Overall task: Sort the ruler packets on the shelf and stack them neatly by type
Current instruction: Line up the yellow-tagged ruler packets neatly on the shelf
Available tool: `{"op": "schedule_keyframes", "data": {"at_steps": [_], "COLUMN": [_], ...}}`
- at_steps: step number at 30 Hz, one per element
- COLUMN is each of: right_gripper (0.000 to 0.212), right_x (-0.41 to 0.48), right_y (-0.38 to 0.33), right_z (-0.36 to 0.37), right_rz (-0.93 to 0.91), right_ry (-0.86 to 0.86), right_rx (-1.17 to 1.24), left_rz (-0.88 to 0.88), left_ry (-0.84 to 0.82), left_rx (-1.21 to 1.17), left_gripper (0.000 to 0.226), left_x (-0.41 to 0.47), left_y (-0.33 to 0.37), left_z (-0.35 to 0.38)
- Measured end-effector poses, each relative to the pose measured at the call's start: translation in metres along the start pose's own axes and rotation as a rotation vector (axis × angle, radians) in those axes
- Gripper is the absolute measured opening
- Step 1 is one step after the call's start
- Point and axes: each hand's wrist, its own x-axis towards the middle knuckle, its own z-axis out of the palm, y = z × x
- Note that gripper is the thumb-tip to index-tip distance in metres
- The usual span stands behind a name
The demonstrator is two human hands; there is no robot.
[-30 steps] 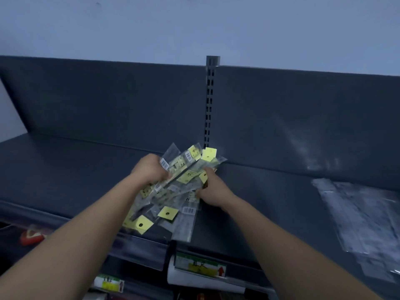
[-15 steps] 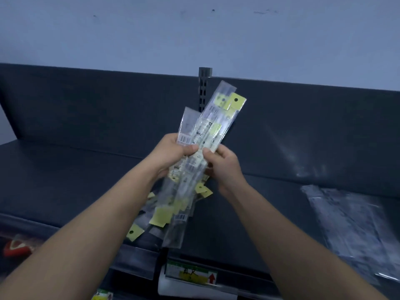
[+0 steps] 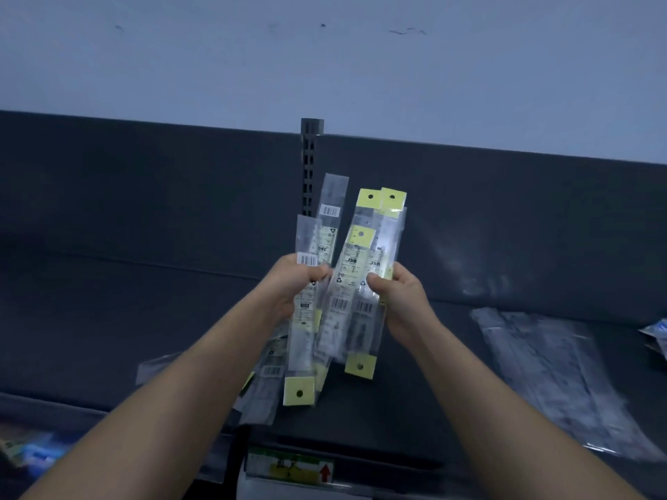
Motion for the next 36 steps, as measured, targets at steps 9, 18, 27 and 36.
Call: {"op": "schedule_keyframes", "data": {"at_steps": [9,18,27,36], "right_gripper": [0.028,0.022,0.005,0.011], "right_x": [0.002,0.005,0.004,0.004], "right_y": [0.001,0.009,0.014,0.01], "right_z": [-0.006,-0.017,-0.016,-0.026], "right_rz": [0.01,0.028,0.066,0.056], "right_ry": [0.002,0.069,0.061,0.174], "right_rx": [0.06,0.022,-0.068,-0.092], "left_rz": [0.03,-0.036,-0.012,0.002], "left_ry": [-0.081,0.008,0.018,0.138], "left_rx": [-0.013,-0.016,-0.023,-0.027], "left_gripper": [0.02,0.02,0.018,0.021], "left_x": [-0.007,-0.005,-0.005,-0.006], "left_y": [-0.004,-0.013,-0.022,-0.024], "left_z": [0.028,0.035,0.044,0.041]}}
